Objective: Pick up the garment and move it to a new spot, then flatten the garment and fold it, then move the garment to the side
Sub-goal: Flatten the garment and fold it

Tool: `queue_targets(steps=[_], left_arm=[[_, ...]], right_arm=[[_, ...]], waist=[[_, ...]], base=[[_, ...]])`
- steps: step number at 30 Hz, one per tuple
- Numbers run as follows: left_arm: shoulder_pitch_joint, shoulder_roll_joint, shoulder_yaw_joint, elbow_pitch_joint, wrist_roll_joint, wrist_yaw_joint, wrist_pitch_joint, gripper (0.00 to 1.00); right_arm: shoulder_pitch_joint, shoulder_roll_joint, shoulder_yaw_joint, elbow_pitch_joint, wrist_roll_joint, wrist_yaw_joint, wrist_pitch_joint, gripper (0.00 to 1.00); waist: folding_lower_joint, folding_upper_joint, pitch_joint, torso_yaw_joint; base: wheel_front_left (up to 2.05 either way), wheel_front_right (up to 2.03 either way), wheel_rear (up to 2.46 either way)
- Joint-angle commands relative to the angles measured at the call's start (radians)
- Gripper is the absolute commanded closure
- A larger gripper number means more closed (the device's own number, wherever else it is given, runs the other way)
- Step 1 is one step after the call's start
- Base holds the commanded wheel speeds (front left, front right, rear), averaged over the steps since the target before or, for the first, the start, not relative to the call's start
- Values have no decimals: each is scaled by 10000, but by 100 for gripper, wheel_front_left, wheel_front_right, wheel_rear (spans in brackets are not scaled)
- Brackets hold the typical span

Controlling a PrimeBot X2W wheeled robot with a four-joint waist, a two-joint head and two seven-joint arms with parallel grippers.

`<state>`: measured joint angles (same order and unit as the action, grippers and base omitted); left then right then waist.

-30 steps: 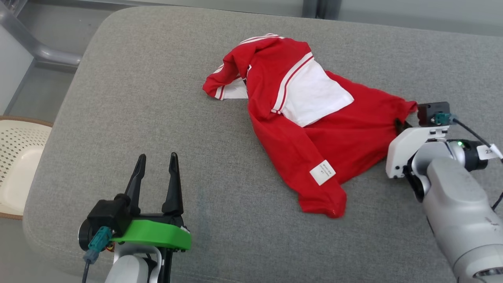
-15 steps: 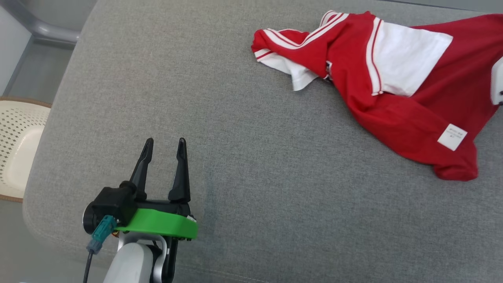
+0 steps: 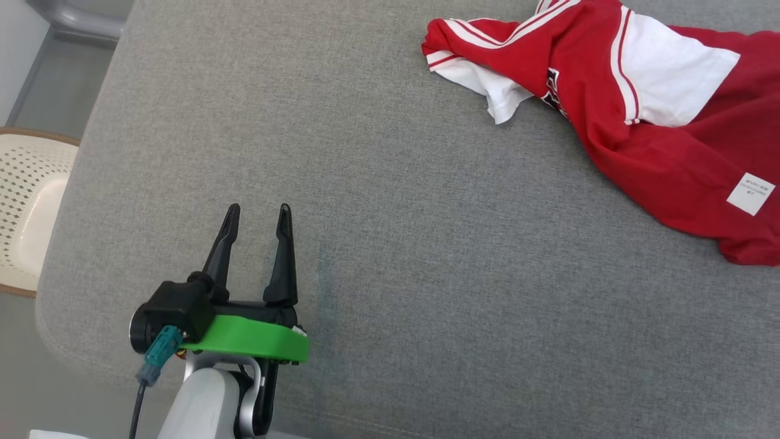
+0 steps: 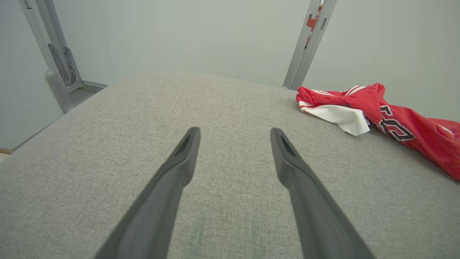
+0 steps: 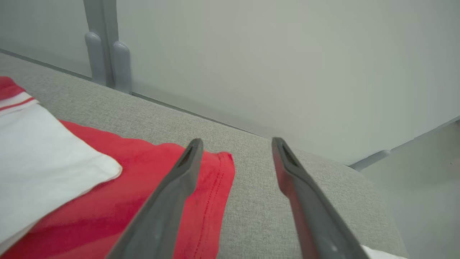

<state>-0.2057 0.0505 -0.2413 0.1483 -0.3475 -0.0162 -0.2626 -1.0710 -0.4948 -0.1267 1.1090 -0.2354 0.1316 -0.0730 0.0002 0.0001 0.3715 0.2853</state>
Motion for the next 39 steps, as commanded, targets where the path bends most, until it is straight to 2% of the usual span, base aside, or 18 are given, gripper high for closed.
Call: queue_targets(steps=[1, 2, 4, 9, 14, 30, 31, 32, 33, 37, 38, 39], left_arm=[[-114, 5, 26, 8, 122, 35, -29, 0], [-38, 8, 55, 42, 146, 30, -29, 0], [24, 8, 59, 51, 140, 34, -29, 0], [101, 8, 105, 95, 150, 16, -29, 0], [92, 8, 90, 111, 139, -21, -29, 0], [120, 8, 43, 106, 86, 3, -29, 0], [134, 8, 49, 118, 88, 4, -29, 0], [150, 8, 49, 131, 90, 5, -29, 0], [165, 8, 49, 140, 95, 5, -29, 0], [205, 8, 60, 143, 132, 25, -29, 0], [224, 8, 61, 144, 146, 19, -29, 0], [243, 8, 60, 151, 159, 20, -29, 0]], right_arm=[[74, 116, -156, -37, -19, -19, -167, 0], [169, 497, -308, -81, 6, -16, -375, 0], [242, 838, -345, -21, 168, -17, -571, 0], [449, 1887, 130, 442, 725, -17, -824, 0], [660, 2566, 671, 1054, 1510, -17, -686, 0], [937, 2700, 1247, 1439, 3995, -17, 3, 0], [963, 2730, 1317, 1407, 4126, -17, 22, 4], [987, 2729, 1420, 1356, 4265, -17, 69, 27], [1011, 2717, 1523, 1304, 4378, -17, 58, 54], [1117, 2664, 1945, 1068, 4774, -17, 0, 84], [1146, 2650, 2075, 985, 4891, -17, -39, 99], [1180, 2637, 2172, 937, 4976, -17, -59, 100]], waist=[[-2, -1, -157, -164], [-2, -1, -284, -288], [-2, -1, -390, -396], [-2, -1, -583, -565], [-2, -1, -638, -548], [-2, -1, -517, -16], [-2, -1, -534, -6], [-2, -1, -557, 2], [-2, -1, -578, 6], [-2, -1, -676, -11], [-2, -1, -706, -24], [-2, -1, -730, -37]], base=[[0, 0, 0], [0, 0, 0], [0, 0, 0], [0, 0, 0], [0, 0, 0], [0, 0, 0], [0, 0, 0], [0, 0, 0], [0, 0, 0], [0, 0, 0], [0, 0, 0], [0, 0, 0]])
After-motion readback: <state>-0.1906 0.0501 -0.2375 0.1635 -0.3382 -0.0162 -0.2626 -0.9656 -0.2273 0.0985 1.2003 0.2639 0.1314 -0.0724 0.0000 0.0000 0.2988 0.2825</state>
